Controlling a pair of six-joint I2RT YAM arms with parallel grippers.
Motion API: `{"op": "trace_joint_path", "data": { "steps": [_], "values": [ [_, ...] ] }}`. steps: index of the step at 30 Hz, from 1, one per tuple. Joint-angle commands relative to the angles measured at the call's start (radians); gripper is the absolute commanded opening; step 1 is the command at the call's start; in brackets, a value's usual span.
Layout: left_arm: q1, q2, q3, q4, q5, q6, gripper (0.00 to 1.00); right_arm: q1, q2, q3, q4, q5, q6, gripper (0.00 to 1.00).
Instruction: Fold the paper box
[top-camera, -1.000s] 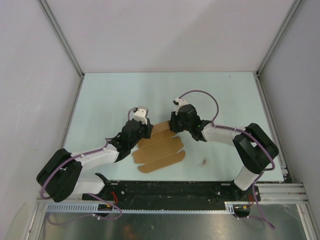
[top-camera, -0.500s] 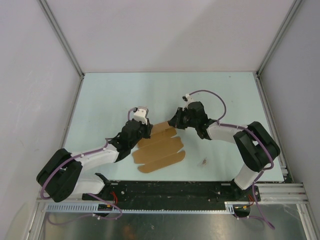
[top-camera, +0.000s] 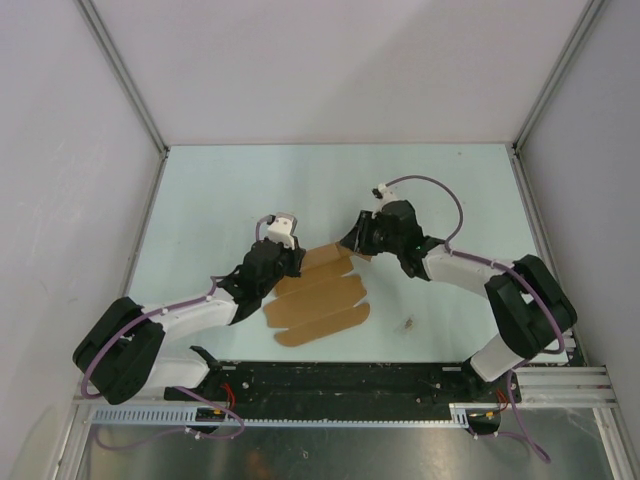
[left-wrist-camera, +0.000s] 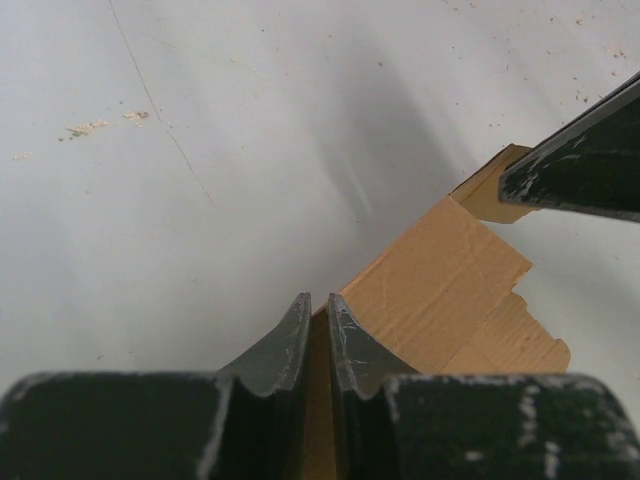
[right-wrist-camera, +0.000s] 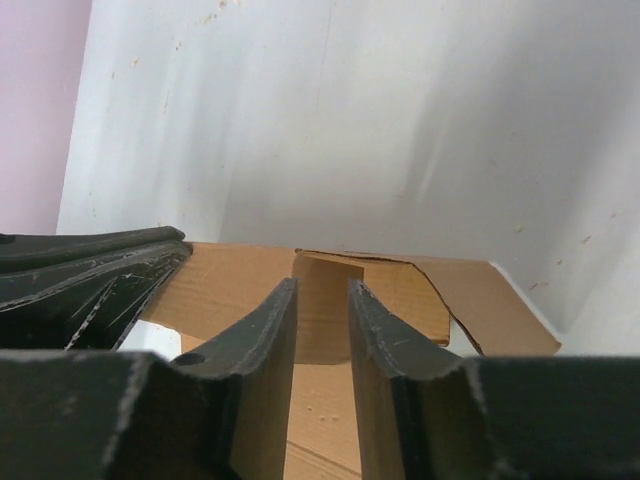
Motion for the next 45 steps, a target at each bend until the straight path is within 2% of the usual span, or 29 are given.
{"op": "trace_joint_path", "data": {
  "steps": [1,6,11,17,23,37,45],
  "values": [
    [0.003,-0.003,-0.014,0.004,0.023,-0.007,0.15,-0.007,-0.067,0.002,-0.030,0.053,-0.037,0.33],
    [0.003,-0.003,-0.014,0.004,0.024,-0.008,0.15,-0.004,-0.073,0.002,0.003,-0.015,-0.008,0.45],
    [0.003,-0.005,-0.014,0.004,0.024,-0.008,0.15,0.002,-0.036,0.002,0.052,-0.085,0.034,0.49],
    [0.003,-0.003,-0.014,0.004,0.026,-0.008,0.15,0.009,-0.018,0.000,0.079,-0.128,0.049,0.50],
    [0.001,0.003,-0.013,0.004,0.033,-0.008,0.13,0.022,-0.012,0.000,0.014,-0.095,0.026,0.50],
    [0.003,0.001,-0.014,0.004,0.036,-0.008,0.11,0.034,0.045,0.000,0.068,-0.161,0.057,0.37],
    [0.003,0.000,-0.014,0.004,0.033,-0.007,0.11,0.032,0.056,0.000,0.089,-0.172,0.066,0.18]
  ]
}}
